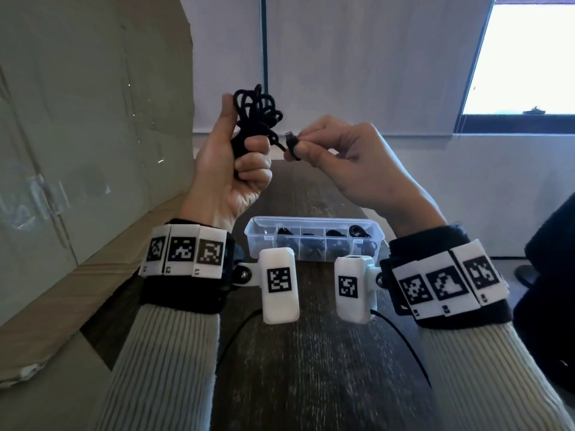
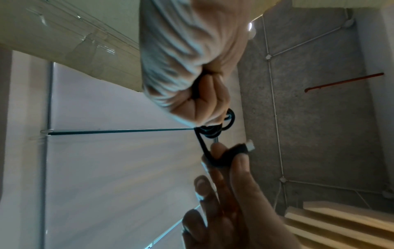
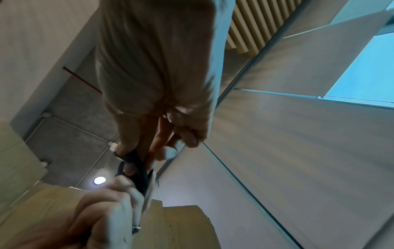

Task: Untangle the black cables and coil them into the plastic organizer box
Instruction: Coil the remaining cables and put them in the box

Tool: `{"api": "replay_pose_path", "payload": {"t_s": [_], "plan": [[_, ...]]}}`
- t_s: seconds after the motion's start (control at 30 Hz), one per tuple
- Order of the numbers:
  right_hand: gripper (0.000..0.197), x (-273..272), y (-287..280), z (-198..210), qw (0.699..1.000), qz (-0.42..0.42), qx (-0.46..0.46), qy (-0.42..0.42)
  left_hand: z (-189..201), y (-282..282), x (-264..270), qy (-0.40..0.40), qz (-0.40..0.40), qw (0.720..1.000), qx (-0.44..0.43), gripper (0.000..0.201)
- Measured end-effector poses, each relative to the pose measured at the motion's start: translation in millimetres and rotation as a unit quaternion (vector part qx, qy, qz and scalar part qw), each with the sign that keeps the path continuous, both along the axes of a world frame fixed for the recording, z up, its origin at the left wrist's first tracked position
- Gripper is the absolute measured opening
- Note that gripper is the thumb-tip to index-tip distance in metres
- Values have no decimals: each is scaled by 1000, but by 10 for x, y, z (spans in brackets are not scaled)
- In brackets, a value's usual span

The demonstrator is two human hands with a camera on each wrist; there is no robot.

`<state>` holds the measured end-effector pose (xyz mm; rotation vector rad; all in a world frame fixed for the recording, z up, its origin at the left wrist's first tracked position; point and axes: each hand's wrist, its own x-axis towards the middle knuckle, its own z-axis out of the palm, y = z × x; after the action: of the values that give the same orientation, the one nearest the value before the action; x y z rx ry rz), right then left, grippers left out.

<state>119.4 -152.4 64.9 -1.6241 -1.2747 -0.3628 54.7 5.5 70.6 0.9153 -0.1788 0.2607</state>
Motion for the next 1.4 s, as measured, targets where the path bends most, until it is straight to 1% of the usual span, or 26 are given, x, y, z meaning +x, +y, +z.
{"api": "replay_pose_path", "payload": {"t_s": [0.1, 0.23, 0.37, 0.47, 0.53, 0.6, 0.7, 0.77, 0.87, 0.93, 0.97, 1.03, 1.13, 1.2, 1.27, 1.4], "plan": [[19, -43, -6, 22, 999, -45, -27, 5, 18, -80, -13, -3, 76, 993, 95, 49], [26, -67, -10, 45, 997, -61, -18, 50, 38, -121, -36, -17, 160, 966, 203, 44], [27, -54, 49, 37, 993, -85, -7, 86, 3, -83, -54, -5, 187, 944, 272, 41], [25, -35, 61, 13, 993, -81, 7, 87, -32, -61, -51, 16, 200, 926, 319, 40], [21, -3, 73, -12, 991, -70, 56, 99, -56, -41, -38, 29, 179, 930, 318, 45], [17, 22, 96, -42, 981, -64, 106, 146, -83, -26, -11, 42, 156, 938, 305, 50], [14, 50, 155, -91, 958, -51, 181, 217, -128, -50, 31, 63, 126, 947, 289, 44], [14, 54, 167, -106, 948, -41, 207, 237, -141, -72, 45, 66, 122, 950, 280, 42], [10, 57, 124, -95, 953, -23, 190, 233, -128, -77, 46, 67, 138, 948, 280, 44], [6, 74, 92, -93, 958, -17, 174, 225, -124, -79, 41, 72, 159, 940, 293, 46], [7, 91, 86, -102, 962, -27, 166, 216, -128, -85, 35, 76, 168, 935, 302, 45], [12, 134, 100, -125, 969, -76, 138, 189, -144, -103, 25, 77, 174, 927, 322, 41], [14, 204, 151, -172, 970, -129, 112, 171, -169, -119, 20, 78, 169, 923, 336, 38], [14, 231, 191, -207, 966, -126, 123, 186, -180, -115, 25, 77, 164, 927, 328, 36], [13, 230, 239, -235, 961, -104, 143, 214, -192, -110, 37, 72, 164, 932, 315, 34], [20, 202, 289, -261, 937, -37, 155, 312, -233, -79, 99, 65, 171, 933, 310, 28]]}}
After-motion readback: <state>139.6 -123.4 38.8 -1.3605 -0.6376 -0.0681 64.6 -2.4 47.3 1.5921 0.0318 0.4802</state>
